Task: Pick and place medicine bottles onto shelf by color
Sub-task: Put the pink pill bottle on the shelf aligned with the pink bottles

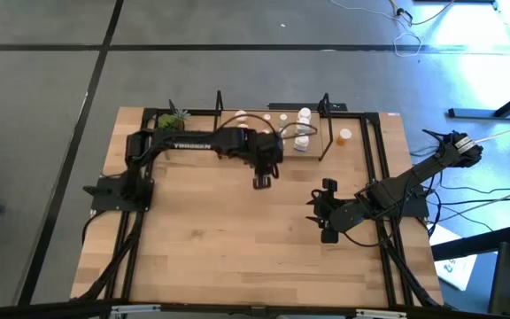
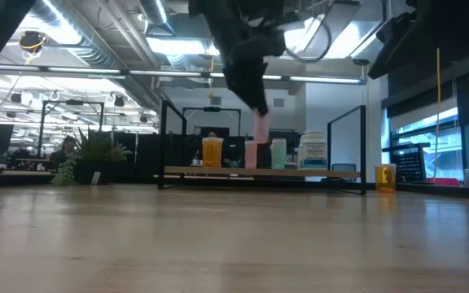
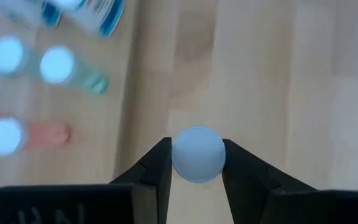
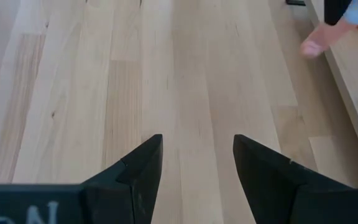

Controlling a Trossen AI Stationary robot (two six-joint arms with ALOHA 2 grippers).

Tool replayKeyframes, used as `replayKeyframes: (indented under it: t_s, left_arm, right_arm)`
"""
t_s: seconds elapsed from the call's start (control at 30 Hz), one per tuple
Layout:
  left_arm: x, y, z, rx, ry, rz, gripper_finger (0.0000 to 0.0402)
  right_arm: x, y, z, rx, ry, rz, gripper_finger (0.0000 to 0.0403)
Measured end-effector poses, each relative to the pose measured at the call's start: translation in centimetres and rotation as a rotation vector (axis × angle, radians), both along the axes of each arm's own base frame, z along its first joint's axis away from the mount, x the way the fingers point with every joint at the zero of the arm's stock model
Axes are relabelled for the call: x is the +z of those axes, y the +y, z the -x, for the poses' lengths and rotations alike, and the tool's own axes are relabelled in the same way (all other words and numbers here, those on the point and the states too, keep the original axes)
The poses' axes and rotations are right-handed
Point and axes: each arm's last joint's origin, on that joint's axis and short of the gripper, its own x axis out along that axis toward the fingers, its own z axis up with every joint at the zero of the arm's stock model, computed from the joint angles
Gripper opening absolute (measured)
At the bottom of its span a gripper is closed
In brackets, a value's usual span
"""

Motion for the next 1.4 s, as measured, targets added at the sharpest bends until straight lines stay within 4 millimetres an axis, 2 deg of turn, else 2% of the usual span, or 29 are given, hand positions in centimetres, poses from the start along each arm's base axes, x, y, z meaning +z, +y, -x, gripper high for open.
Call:
replayKeyframes:
  t_s: [0.37, 0.5, 0.9, 1.4]
  left_arm:
    - [0.4, 5.7, 1.0, 0.065, -0.059, 0.033, 0.0106]
    - [-0.1, 7.0, 1.5, 0.082, -0.056, 0.065, 0.0106]
    - [-2.1, 6.9, 1.4, 0.052, -0.074, 0.046, 0.0106]
    - [-2.2, 8.2, 1.7, 0.090, -0.087, 0.017, 0.0106]
  right_arm:
    - [0.0, 0.0, 0.0, -0.028, -0.012, -0.005, 0.0198]
    - [0.0, 0.0, 0.0, -0.027, -0.011, -0.004, 0.0198]
    - [0.0, 0.0, 0.0, -0.026, -0.010, -0.001, 0.0198]
    - [0.0, -0.1, 0.0, -0.026, -0.010, 0.000, 0.0198]
